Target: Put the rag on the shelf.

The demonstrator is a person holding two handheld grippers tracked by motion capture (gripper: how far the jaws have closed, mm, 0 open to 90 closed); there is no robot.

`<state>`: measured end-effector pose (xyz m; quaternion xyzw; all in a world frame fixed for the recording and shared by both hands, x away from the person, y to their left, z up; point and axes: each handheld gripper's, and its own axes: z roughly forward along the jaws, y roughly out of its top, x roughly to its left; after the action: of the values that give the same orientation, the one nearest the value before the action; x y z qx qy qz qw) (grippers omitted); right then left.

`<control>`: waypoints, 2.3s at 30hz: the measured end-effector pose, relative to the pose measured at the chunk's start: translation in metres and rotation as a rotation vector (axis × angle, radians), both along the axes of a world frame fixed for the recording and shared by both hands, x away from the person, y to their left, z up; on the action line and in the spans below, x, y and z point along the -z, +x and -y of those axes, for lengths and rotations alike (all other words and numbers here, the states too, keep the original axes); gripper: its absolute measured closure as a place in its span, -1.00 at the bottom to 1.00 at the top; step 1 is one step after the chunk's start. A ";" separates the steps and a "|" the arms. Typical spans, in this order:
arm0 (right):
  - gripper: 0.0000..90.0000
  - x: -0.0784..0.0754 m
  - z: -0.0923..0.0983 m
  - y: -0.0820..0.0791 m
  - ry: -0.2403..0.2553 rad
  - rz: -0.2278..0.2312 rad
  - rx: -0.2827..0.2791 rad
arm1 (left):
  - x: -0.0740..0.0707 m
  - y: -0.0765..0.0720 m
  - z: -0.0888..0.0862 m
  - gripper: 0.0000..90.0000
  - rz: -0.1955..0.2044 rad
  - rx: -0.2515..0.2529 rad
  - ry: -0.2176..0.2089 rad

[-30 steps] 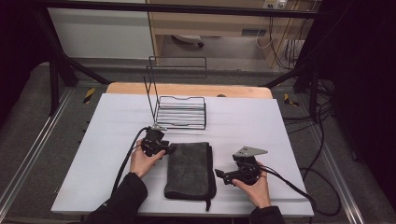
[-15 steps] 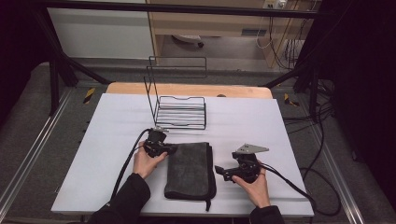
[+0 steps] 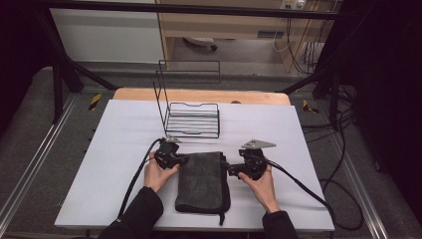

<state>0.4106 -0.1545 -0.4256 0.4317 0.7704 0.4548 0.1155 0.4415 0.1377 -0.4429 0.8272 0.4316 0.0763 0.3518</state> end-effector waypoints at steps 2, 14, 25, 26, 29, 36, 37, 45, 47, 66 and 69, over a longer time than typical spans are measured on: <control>-0.63 0.000 -0.009 0.011 0.022 -0.019 0.015 | 0.000 0.000 0.000 0.74 0.001 -0.001 -0.005; -0.17 0.022 -0.025 0.030 -0.066 -0.074 0.037 | 0.001 0.000 -0.001 0.75 0.004 0.010 -0.002; 0.17 0.027 -0.025 0.029 -0.071 -0.131 0.005 | 0.002 0.000 -0.002 0.74 0.011 0.011 -0.013; 0.18 0.027 -0.025 0.029 -0.072 -0.133 0.003 | 0.002 0.000 -0.002 0.74 0.011 0.011 -0.015; 0.22 0.027 -0.025 0.030 -0.071 -0.142 -0.002 | 0.002 0.000 -0.002 0.74 0.009 0.016 -0.014; 0.51 0.026 -0.025 0.030 -0.039 -0.185 -0.019 | 0.002 0.001 -0.003 0.74 0.003 0.018 -0.020; 0.55 0.026 -0.025 0.030 -0.034 -0.193 -0.021 | 0.002 0.001 -0.003 0.74 0.002 0.019 -0.021; 0.70 0.023 -0.024 0.031 -0.018 -0.215 -0.023 | 0.001 0.003 -0.007 0.77 -0.015 0.020 -0.054; 0.71 0.022 -0.023 0.030 -0.018 -0.212 -0.023 | 0.000 0.003 -0.008 0.78 -0.019 0.017 -0.061; 0.72 -0.008 -0.018 0.003 0.065 -0.067 -0.044 | -0.033 -0.023 -0.022 0.80 0.114 0.058 -0.141; 0.72 -0.012 -0.017 -0.001 0.072 -0.044 -0.049 | -0.038 -0.029 -0.025 0.80 0.136 0.064 -0.168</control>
<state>0.4096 -0.1374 -0.4140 0.4264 0.7662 0.4753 0.0718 0.4127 0.1626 -0.4052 0.8009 0.3850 0.0847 0.4506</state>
